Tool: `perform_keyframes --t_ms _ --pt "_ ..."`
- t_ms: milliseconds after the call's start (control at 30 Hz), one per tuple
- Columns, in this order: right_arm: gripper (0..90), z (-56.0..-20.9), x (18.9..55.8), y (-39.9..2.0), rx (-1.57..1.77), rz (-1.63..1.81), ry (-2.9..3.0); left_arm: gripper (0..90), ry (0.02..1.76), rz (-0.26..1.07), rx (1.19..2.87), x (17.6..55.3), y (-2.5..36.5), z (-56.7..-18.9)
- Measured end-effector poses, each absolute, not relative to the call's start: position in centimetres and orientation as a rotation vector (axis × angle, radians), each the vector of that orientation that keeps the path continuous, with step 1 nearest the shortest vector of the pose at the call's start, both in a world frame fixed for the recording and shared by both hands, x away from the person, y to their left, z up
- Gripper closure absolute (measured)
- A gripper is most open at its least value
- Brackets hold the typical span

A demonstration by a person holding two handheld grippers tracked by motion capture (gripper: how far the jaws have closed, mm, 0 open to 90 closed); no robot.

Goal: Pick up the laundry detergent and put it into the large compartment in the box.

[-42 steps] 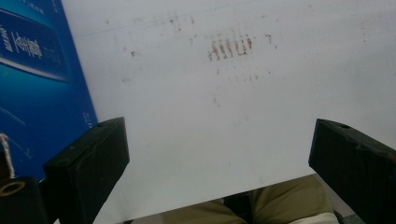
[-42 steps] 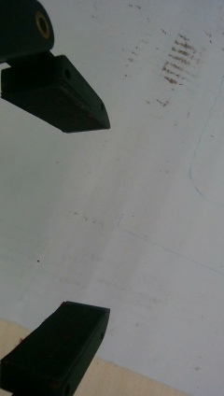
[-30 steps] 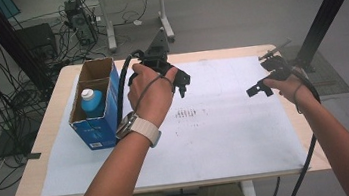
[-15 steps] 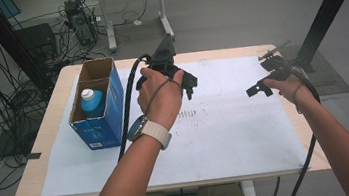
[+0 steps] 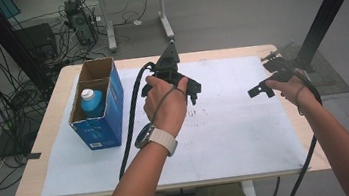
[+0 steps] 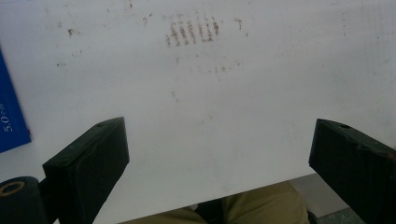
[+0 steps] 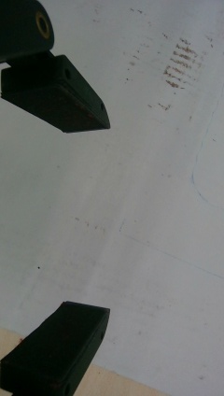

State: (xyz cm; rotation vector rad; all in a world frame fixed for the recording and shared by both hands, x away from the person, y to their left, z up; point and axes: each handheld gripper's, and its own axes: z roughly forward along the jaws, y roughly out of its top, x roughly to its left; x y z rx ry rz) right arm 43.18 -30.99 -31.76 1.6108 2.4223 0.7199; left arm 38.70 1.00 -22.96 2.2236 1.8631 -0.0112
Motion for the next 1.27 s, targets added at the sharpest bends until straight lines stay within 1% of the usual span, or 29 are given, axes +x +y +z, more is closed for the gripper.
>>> perform_keyframes --t_ms 267,1267 --pt "8.7 -31.51 43.13 -30.70 1.607 0.718 2.423 5.2 1.863 -0.035 2.209 38.49 1.16 -23.39" --pt "8.7 -31.62 43.17 -30.57 1.589 0.715 2.431 5.2 1.862 -0.050 2.190 38.77 1.57 -23.38"
